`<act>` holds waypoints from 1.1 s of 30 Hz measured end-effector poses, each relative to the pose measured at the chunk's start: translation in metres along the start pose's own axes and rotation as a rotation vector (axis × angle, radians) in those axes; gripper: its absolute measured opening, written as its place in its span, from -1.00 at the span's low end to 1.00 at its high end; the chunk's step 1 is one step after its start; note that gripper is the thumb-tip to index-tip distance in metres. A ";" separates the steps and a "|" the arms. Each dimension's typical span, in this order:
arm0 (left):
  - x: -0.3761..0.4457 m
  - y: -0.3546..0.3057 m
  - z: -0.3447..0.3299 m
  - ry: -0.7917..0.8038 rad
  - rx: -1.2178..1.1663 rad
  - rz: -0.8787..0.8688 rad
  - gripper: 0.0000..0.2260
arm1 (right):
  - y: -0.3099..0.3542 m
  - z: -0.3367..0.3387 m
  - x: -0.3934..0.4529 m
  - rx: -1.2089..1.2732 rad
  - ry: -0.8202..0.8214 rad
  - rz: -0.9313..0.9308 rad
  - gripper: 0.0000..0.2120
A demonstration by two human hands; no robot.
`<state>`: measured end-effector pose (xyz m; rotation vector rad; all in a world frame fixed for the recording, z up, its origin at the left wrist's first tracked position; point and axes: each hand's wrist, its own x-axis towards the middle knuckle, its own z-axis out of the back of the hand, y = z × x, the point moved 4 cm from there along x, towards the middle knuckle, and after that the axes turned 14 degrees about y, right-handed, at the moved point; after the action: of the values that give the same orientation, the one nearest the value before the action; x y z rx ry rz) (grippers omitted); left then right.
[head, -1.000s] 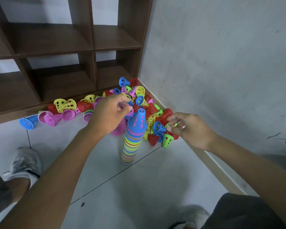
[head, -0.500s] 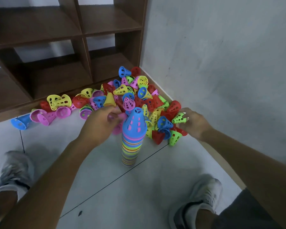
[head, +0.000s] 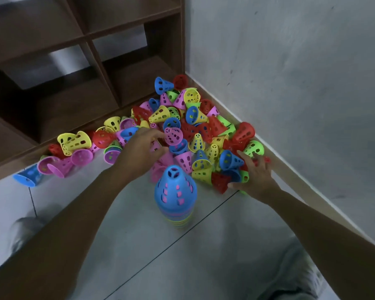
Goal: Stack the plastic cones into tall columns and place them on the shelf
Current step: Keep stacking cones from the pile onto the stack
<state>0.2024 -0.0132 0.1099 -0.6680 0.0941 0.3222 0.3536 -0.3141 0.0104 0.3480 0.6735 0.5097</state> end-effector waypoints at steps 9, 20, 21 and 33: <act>0.072 0.017 -0.006 0.133 0.177 0.062 -0.34 | -0.003 -0.015 0.032 -0.054 0.062 0.076 -0.06; 0.116 0.051 -0.045 0.363 0.172 0.093 -0.32 | -0.017 -0.017 0.071 -0.169 0.131 0.122 -0.08; 0.118 0.051 -0.048 0.369 0.156 0.096 -0.33 | -0.020 -0.017 0.072 -0.187 0.121 0.139 -0.08; 0.128 0.059 -0.059 0.254 0.126 0.100 -0.51 | -0.032 -0.024 0.085 -0.195 0.062 0.291 -0.25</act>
<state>0.3055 0.0273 0.0051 -0.5778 0.3877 0.3236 0.4051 -0.2899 -0.0649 0.2476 0.6303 0.8602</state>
